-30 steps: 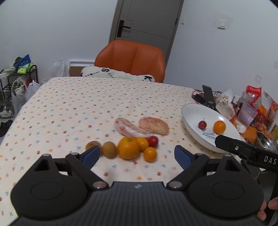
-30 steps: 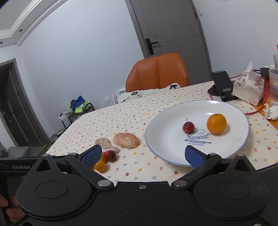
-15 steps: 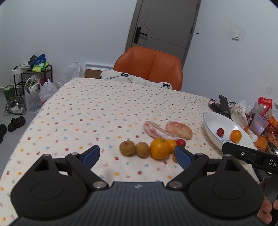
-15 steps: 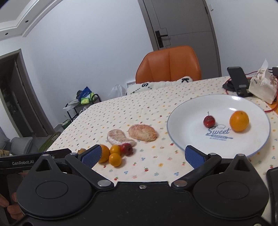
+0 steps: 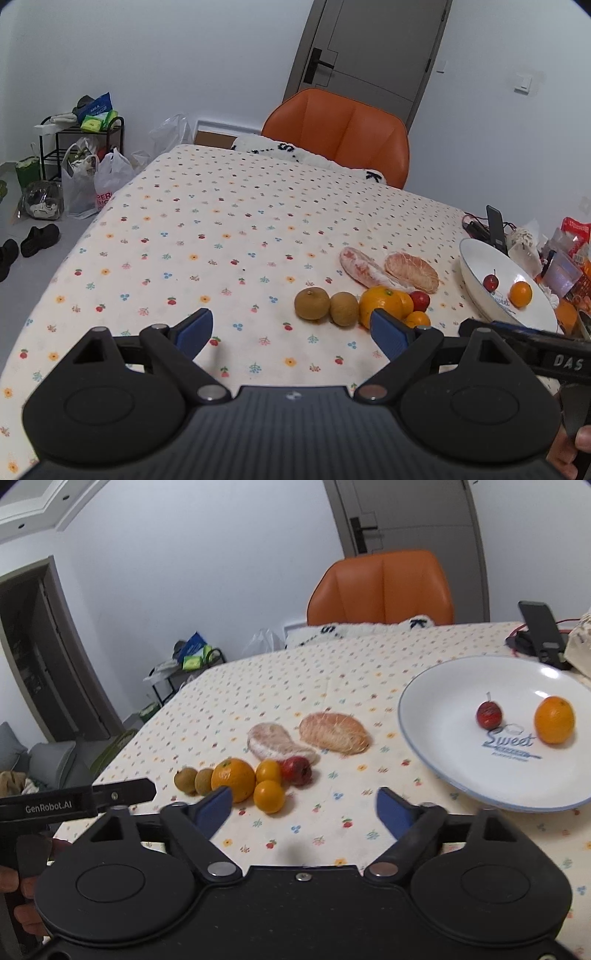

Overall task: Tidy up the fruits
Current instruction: 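Grasp the small tangerine with the right tool while the left tool grasps a kiwi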

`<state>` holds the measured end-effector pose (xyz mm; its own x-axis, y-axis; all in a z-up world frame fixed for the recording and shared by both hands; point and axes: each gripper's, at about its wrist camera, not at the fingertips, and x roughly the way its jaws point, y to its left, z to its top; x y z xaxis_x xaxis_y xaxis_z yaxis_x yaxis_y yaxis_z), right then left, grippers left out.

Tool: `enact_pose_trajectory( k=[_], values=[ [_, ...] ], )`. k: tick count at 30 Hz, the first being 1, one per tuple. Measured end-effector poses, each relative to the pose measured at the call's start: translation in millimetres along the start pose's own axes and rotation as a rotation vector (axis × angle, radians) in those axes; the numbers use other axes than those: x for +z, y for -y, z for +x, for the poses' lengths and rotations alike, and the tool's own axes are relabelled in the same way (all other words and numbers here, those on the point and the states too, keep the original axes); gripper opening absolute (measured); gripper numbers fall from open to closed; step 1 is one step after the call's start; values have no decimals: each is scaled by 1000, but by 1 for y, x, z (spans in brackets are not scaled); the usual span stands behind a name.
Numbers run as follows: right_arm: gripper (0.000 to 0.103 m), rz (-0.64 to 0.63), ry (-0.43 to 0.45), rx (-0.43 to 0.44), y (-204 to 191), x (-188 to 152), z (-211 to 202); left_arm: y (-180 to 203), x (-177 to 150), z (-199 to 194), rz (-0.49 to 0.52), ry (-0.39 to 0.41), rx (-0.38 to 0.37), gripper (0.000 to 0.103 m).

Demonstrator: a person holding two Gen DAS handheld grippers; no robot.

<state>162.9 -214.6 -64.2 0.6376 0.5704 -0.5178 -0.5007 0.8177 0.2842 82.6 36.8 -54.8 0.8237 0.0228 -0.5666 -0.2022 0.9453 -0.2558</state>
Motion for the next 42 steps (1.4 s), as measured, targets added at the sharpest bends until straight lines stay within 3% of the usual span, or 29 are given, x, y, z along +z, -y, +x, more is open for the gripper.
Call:
enact_pose_trajectory(
  k=[5, 13, 19, 26, 29, 33, 42],
  values=[
    [62, -18, -30, 19, -7, 0, 10, -2, 0, 6, -1, 10, 1, 84],
    [45, -35, -76, 42, -12, 6, 24, -3, 5, 24, -22, -15, -24, 57],
    [44, -40, -97, 54, -14, 8, 32, -2, 8, 34, -32, -28, -37, 49],
    [35, -45, -105, 63, -13, 9, 38, 1, 13, 45, -25, -26, -61, 45],
    [27, -42, -111, 75, -12, 10, 39, 1, 14, 47, -21, -29, -65, 39],
    [24, -48, -111, 89, -12, 10, 41, 0, 14, 47, -22, -31, -74, 31],
    [23, -38, -102, 103, -9, 8, 36, 3, 11, 44, 3, -36, -70, 30]
  ],
)
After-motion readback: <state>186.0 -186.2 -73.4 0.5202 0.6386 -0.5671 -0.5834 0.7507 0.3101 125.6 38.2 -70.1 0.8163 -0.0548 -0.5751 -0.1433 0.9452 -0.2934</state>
